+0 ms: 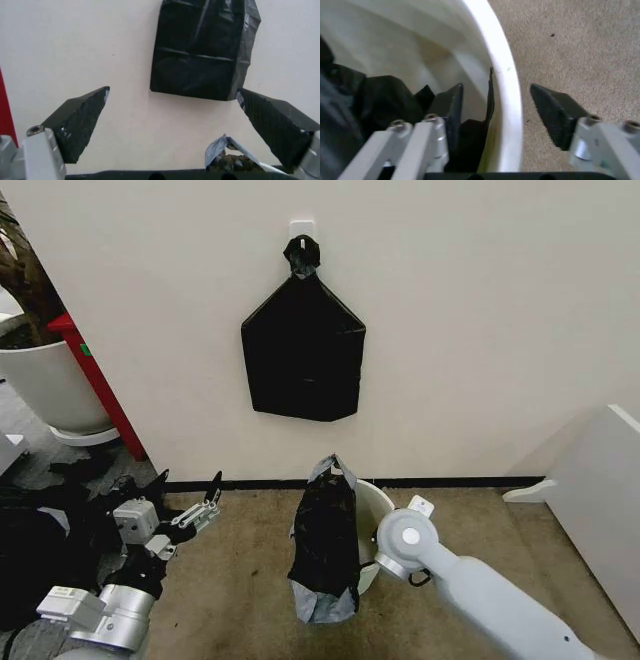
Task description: Place the garbage bag over the trash bin.
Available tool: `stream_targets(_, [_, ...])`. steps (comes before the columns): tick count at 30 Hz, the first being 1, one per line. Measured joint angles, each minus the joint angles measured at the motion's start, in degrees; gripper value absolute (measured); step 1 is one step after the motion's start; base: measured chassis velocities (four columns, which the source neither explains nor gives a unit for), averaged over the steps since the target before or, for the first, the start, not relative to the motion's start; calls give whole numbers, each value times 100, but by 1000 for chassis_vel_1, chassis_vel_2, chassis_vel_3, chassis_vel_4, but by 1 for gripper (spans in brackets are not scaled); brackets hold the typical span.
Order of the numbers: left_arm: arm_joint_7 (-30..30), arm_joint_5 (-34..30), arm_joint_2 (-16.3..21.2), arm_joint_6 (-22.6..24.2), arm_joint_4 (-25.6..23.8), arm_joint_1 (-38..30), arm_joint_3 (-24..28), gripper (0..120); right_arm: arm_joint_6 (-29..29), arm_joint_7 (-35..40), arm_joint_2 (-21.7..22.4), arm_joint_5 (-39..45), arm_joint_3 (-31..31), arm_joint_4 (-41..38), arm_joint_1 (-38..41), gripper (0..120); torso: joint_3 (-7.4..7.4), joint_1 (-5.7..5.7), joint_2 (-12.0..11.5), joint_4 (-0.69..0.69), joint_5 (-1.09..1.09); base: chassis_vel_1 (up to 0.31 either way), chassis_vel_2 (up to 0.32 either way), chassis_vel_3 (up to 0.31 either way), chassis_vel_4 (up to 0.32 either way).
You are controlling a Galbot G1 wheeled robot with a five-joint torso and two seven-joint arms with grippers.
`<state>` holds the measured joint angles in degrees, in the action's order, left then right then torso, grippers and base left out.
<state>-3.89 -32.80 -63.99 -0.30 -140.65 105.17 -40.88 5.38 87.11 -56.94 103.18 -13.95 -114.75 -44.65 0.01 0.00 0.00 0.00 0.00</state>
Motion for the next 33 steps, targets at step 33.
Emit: stream_targets(33, [-2116, -2064, 2060, 3375, 1299, -4262, 2675, 100, 121, -5311, 507, -6025, 2739, -1290, -4302, 100, -1, 0, 0, 1, 0, 0, 0, 0, 0])
